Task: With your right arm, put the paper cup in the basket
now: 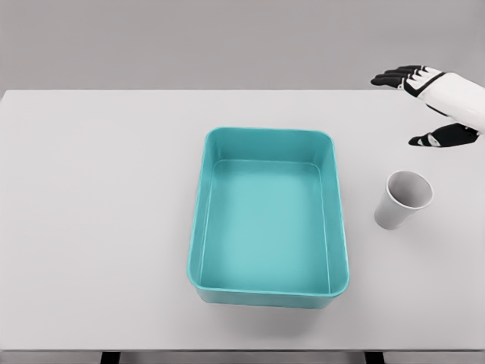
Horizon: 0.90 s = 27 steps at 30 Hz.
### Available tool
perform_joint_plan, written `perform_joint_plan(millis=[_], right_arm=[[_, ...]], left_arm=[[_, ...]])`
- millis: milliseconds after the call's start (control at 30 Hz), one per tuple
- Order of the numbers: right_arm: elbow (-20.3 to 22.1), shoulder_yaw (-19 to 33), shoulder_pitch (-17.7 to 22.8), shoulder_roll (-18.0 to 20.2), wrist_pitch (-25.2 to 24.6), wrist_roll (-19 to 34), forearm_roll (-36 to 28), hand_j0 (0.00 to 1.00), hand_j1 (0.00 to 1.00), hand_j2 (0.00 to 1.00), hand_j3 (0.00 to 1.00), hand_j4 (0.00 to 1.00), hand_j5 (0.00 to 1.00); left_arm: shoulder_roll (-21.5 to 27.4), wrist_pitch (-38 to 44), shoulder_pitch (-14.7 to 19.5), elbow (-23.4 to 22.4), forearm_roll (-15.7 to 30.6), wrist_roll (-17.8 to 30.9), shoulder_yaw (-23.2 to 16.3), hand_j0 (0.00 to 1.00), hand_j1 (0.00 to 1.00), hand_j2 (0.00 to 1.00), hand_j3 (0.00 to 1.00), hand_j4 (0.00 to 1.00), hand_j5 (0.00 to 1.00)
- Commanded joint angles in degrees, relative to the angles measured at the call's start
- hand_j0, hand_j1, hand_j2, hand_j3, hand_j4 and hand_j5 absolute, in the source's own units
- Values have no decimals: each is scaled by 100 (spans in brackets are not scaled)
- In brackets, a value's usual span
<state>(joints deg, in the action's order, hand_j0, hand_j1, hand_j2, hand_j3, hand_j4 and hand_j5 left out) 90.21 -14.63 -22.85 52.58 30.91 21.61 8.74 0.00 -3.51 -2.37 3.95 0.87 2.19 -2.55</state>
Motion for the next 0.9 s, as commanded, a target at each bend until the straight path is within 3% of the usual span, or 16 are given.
perform_joint_plan(millis=[0, 200, 300, 367, 433, 533, 600, 667, 867], right_arm=[[-56, 4, 0, 7, 38, 10, -22, 100, 100, 100, 100, 100, 100], [-231, 4, 70, 182, 319, 10, -250, 100, 100, 100, 100, 100, 100], [-583, -128, 448, 508, 319, -8, -2375, 100, 100, 100, 100, 100, 100], [-750, -593, 466, 639, 345, -8, -3633, 100, 100, 100, 100, 100, 100], [-934, -945, 702, 965, 409, -17, -4038, 100, 100, 100, 100, 100, 100], [-1075, -1138, 984, 1097, 409, -78, -4688, 100, 100, 100, 100, 100, 100], [-1075, -1560, 984, 1149, 409, -78, -4970, 100, 100, 100, 100, 100, 100], [-1066, -1596, 1081, 1404, 409, -78, -4979, 100, 100, 100, 100, 100, 100], [-1093, -1605, 1679, 1536, 409, -78, -4918, 100, 100, 100, 100, 100, 100]], left_arm=[[0, 0, 0, 0, 0, 1, 0, 100, 100, 100, 100, 100, 100], [0, 0, 0, 0, 0, 1, 0, 100, 100, 100, 100, 100, 100], [0, 0, 0, 0, 0, 1, 0, 100, 100, 100, 100, 100, 100], [0, 0, 0, 0, 0, 1, 0, 100, 100, 100, 100, 100, 100], [0, 0, 0, 0, 9, 1, 0, 100, 100, 100, 100, 100, 100], [0, 0, 0, 0, 0, 1, 0, 100, 100, 100, 100, 100, 100], [0, 0, 0, 0, 0, 1, 0, 100, 100, 100, 100, 100, 100], [0, 0, 0, 0, 0, 1, 0, 100, 100, 100, 100, 100, 100], [0, 0, 0, 0, 0, 1, 0, 100, 100, 100, 100, 100, 100]])
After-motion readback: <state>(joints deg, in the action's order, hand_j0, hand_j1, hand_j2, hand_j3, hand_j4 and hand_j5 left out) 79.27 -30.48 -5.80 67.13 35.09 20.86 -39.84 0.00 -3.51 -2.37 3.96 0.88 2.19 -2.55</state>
